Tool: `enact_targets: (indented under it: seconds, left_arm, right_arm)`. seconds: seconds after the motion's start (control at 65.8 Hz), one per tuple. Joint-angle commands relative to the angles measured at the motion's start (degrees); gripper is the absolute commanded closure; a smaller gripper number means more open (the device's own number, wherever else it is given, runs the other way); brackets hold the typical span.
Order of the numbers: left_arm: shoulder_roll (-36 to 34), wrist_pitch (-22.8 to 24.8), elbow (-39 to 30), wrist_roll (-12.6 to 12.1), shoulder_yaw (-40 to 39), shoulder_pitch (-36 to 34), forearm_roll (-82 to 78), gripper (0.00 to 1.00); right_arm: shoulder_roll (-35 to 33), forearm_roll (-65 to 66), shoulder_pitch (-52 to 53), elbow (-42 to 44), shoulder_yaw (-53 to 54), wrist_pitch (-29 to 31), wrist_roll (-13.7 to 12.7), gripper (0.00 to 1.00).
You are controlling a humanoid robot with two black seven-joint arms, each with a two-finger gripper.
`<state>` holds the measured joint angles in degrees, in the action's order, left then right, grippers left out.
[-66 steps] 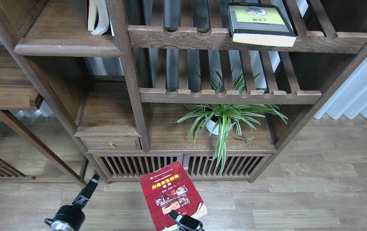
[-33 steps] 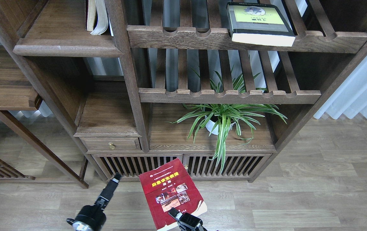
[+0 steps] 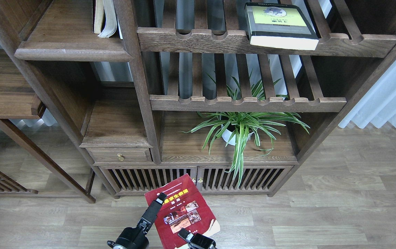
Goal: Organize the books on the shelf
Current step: 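Reach the left gripper to the red book and grasp its edge, then lift the red book with the left gripper onto the top shelf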
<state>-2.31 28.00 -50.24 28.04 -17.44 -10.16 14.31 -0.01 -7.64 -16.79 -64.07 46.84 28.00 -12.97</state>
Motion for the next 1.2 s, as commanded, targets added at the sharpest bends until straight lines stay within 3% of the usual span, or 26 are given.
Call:
enact_targets:
  seconds: [0.0,0.122,0.365,0.38,0.623,0.668,0.714,0.759,0.79,0.805,0.835,0.851,0.866,1.185]
  left_arm:
    - [0.0,0.0,0.8,0.0,3.7,0.0,0.5,0.35]
    - [0.0,0.0,0.8,0.0,4.7,0.0,0.5,0.40]
    - [-0.1,0.0,0.9,0.0,4.7,-0.2,2.0,0.64]
    - [-0.1,0.0,0.8,0.0,4.7,-0.2,2.1,0.69]
    - [-0.2,0.0,0.3,0.0,3.4,-0.4,2.3,0.92]
    - [-0.4,0.0,-0.1,0.0,3.0,-0.4,2.3,0.93]
    - [-0.9,0.0,-0.6,0.0,2.2,-0.4,2.3,0.94]
    - [-1.3,0.0,-1.0,0.0,1.6,-0.4,2.2,0.94]
    - [-1.6,0.0,-1.3,0.0,1.3,-0.4,2.2,0.94]
    - [-2.0,0.0,-1.4,0.0,1.0,-0.4,2.2,0.94]
    - [-2.3,0.0,-1.5,0.0,0.7,-0.4,2.2,0.94]
    - [-2.8,0.0,-1.7,0.0,0.5,-0.4,2.2,0.94]
    - [-3.0,0.0,-1.8,0.0,0.4,-0.4,2.2,0.94]
    - [-10.3,0.0,-4.4,0.0,-4.9,-0.5,2.2,0.94]
  right_arm:
    - [0.0,0.1,0.0,0.0,-0.2,0.0,-0.2,0.92]
    - [0.0,0.2,0.0,0.0,-0.2,0.0,-0.2,0.92]
    - [0.0,0.2,0.0,0.0,-0.2,0.0,-0.2,0.92]
    - [0.0,0.2,0.0,0.0,-0.1,0.0,-0.2,0.92]
    - [0.0,0.4,0.0,0.4,0.0,0.0,-0.1,0.92]
    - [0.0,0.4,0.0,0.7,0.0,0.0,-0.1,0.92]
    - [0.0,0.4,0.0,0.9,0.0,0.0,0.0,0.86]
    - [0.0,0.8,0.0,1.0,-0.1,0.0,0.0,0.71]
    - [0.0,1.1,0.0,1.0,-0.3,0.0,-0.1,0.53]
    - [0.0,1.8,0.0,1.1,-0.4,0.0,-0.2,0.36]
    - [0.0,2.5,0.0,1.1,-0.4,0.0,-0.2,0.18]
    - [0.0,3.7,0.1,1.1,-0.3,0.0,-0.2,0.04]
    - [0.0,4.0,0.1,1.0,-0.1,0.0,-0.2,0.01]
    - [0.0,5.2,0.1,0.7,1.8,0.0,0.0,0.01]
